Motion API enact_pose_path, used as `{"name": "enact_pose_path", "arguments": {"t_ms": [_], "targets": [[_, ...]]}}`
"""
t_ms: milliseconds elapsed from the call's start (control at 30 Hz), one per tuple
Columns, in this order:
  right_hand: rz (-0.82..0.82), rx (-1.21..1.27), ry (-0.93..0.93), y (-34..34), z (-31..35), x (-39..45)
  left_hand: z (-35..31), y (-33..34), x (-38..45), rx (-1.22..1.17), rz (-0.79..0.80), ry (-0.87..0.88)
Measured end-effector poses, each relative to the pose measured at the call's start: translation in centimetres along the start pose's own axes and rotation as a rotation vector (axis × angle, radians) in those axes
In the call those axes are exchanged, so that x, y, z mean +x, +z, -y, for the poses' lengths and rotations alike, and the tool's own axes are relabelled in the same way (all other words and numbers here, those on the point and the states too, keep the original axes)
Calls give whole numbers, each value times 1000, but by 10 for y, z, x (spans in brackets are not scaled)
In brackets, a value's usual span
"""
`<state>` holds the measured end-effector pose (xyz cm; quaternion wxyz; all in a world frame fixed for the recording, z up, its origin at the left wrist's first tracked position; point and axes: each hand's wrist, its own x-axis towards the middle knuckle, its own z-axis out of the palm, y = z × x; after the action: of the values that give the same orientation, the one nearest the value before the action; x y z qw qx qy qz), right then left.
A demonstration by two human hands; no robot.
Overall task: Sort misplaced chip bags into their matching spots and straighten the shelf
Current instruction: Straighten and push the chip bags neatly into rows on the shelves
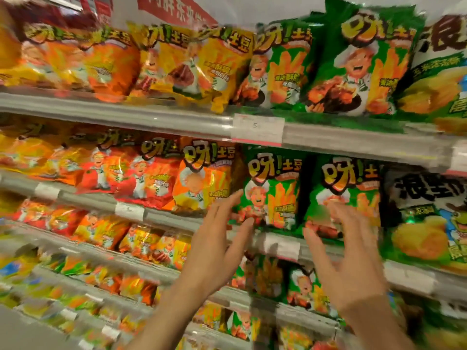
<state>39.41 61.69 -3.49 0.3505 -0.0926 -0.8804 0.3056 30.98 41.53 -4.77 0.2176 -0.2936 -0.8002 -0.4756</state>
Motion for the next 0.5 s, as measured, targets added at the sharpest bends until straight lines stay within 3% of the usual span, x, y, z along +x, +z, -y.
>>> {"name": "enact_pose_path", "arguments": {"t_ms": [233, 500], "targets": [[289, 267, 106, 108, 95, -54, 70, -119, -60, -4, -160, -170], [422, 485, 114, 225, 178, -74, 145, -229, -105, 13, -410, -428]]}}
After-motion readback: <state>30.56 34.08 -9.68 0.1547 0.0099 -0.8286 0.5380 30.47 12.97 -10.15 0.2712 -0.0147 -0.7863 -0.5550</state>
